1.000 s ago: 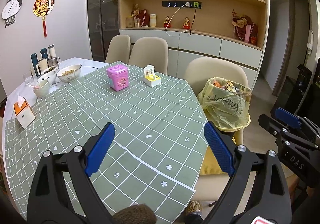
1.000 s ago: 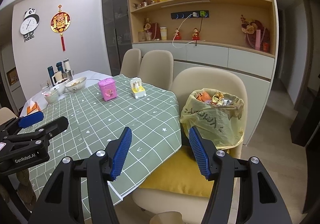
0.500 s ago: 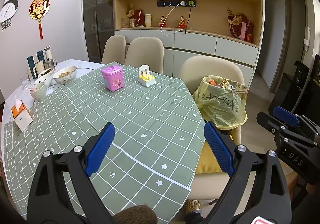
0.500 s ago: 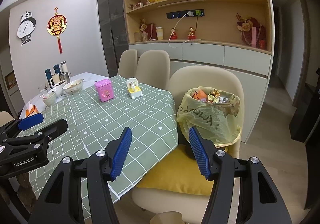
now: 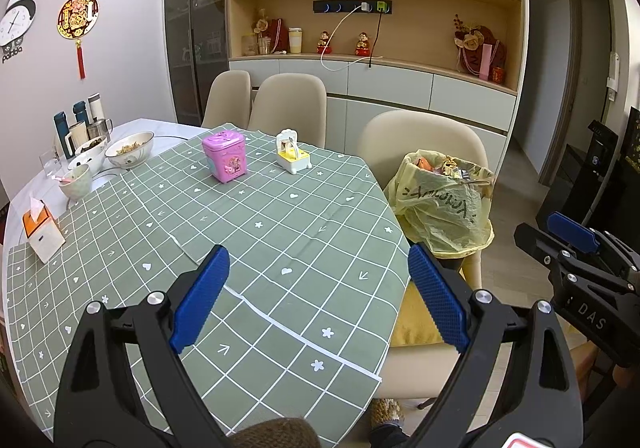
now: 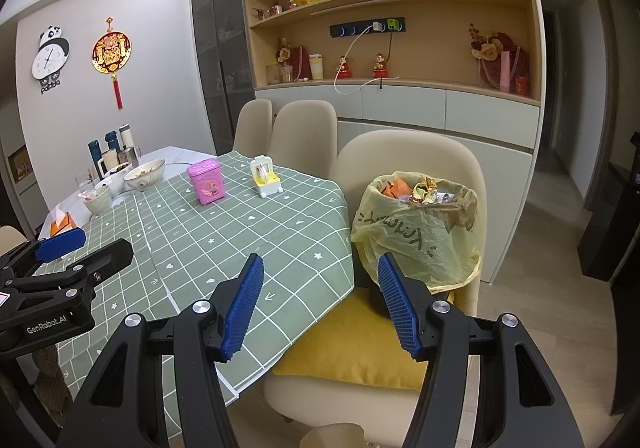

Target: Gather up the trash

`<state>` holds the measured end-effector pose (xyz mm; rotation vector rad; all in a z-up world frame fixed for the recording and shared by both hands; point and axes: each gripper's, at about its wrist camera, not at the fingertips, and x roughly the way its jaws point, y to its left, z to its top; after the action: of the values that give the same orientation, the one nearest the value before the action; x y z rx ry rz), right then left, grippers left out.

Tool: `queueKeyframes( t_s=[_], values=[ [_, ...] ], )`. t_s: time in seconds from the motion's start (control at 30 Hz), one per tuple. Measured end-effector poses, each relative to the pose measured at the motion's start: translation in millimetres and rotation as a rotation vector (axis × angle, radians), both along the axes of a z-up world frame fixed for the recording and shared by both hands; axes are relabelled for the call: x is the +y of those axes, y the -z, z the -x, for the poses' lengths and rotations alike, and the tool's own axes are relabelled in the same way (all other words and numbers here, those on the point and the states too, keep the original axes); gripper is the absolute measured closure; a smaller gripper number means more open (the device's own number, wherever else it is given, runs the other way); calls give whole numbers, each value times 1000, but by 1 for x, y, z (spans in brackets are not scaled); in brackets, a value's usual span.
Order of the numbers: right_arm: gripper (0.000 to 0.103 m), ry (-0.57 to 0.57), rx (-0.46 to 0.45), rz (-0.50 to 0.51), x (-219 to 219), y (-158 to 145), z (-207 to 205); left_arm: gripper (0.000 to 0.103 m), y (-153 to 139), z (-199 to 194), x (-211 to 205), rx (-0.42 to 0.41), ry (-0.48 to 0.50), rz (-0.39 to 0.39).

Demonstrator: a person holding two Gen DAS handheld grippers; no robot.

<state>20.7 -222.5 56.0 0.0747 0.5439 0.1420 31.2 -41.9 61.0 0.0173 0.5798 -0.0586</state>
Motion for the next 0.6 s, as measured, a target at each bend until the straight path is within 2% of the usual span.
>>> queueKeyframes(
  t_s=[0.6],
  values=[
    [47, 16, 14, -6, -2, 6, -3, 17, 4, -2, 0, 5, 7, -6]
  ],
)
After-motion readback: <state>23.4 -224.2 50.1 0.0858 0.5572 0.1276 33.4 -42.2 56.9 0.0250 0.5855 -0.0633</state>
